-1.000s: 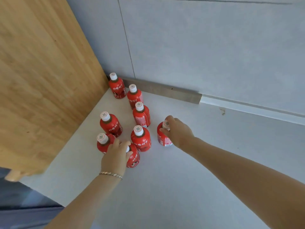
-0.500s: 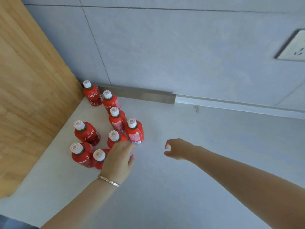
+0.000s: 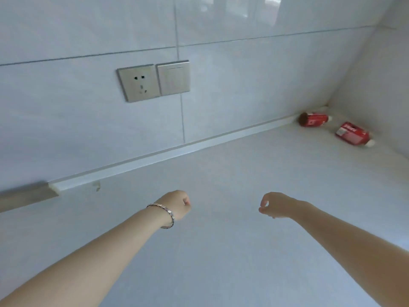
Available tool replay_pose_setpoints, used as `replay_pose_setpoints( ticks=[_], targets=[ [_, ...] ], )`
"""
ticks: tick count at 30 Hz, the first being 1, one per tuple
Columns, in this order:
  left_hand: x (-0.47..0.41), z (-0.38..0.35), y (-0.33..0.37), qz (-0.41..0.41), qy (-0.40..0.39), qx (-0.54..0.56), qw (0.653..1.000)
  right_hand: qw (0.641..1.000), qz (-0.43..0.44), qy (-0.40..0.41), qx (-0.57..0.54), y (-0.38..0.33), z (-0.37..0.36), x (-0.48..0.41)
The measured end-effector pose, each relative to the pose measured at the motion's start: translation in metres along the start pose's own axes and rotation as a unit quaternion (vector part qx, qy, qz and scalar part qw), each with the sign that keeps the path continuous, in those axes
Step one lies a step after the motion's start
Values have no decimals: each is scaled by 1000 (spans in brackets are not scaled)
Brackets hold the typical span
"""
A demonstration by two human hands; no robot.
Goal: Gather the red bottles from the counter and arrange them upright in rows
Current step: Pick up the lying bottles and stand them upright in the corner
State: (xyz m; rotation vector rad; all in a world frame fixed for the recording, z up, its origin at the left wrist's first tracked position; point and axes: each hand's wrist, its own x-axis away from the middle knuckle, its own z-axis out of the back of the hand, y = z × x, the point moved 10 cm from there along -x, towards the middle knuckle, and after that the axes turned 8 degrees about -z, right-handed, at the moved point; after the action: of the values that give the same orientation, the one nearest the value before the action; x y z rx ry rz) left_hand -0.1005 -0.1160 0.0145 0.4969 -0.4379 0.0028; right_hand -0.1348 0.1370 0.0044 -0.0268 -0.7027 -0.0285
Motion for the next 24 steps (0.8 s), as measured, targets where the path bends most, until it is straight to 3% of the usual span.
replay_pose_setpoints(
  ticks=[6, 12, 18, 24],
  targets=[
    [-124, -30, 161, -41, -11, -43, 998, 997, -63, 5, -39, 184, 61, -68],
    [-217, -63, 267, -65, -41, -108, 991, 988, -126, 55, -69, 322, 116, -142],
    [-278, -76, 319, -80, -51, -129, 987, 959, -181, 177, -126, 405, 180, -215],
    [-314, -83, 324, -72, -64, -129, 987, 925, -218, 208, -233, 454, 195, -286]
  ],
)
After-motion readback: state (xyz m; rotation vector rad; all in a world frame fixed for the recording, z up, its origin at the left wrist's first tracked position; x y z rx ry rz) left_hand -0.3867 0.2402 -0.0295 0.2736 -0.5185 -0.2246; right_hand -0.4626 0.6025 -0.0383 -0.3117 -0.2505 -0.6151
